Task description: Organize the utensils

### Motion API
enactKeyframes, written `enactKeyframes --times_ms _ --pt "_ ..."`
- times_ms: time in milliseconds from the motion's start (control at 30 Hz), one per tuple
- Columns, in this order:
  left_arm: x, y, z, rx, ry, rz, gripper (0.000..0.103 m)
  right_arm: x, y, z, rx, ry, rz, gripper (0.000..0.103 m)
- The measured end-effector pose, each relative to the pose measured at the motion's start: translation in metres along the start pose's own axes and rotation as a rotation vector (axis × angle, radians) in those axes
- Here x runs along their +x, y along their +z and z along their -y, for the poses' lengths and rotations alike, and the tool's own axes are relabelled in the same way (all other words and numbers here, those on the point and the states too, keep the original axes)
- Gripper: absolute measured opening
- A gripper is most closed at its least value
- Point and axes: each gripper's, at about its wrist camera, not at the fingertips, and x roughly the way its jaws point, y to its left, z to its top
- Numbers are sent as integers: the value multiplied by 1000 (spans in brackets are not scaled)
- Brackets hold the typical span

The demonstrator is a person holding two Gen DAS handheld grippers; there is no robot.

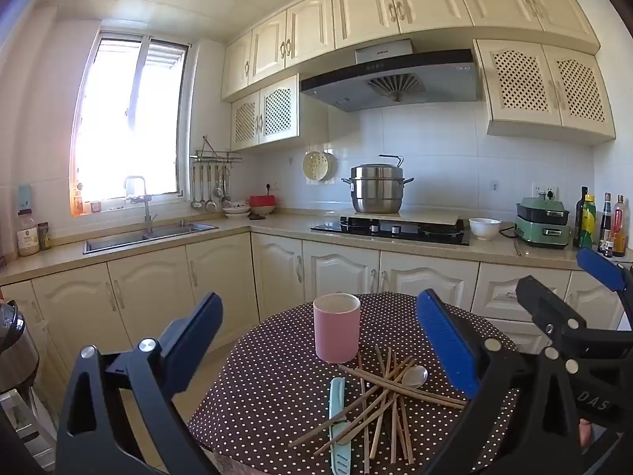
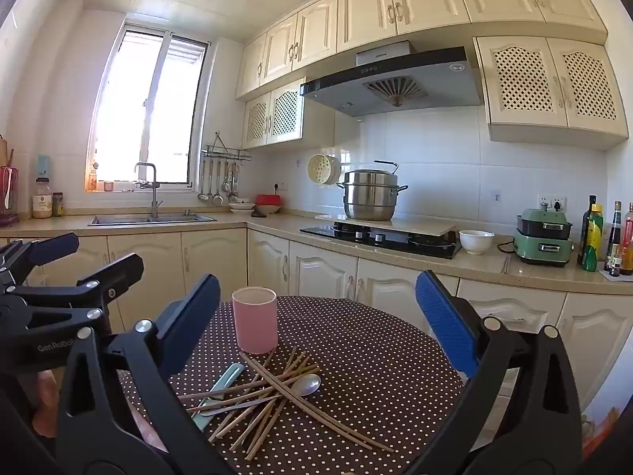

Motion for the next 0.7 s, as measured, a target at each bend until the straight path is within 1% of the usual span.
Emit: enactKeyframes --times_ms 200,233,300,467,700 --pt "-1 0 -1 -1 9 6 97 0 -1 -3 -3 4 3 97" --pt "-4 -8 -3 -3 10 5 97 1 -1 -4 -4 4 3 97" --pt "-3 -14 -4 -3 12 8 97 4 -5 -6 -8 8 3 97" --pt "1 -7 -7 -13 2 4 97 8 -8 -8 -16 9 -3 97" --pt "3 -6 -10 -26 -4 2 97 5 -6 -15 -28 6 6 97"
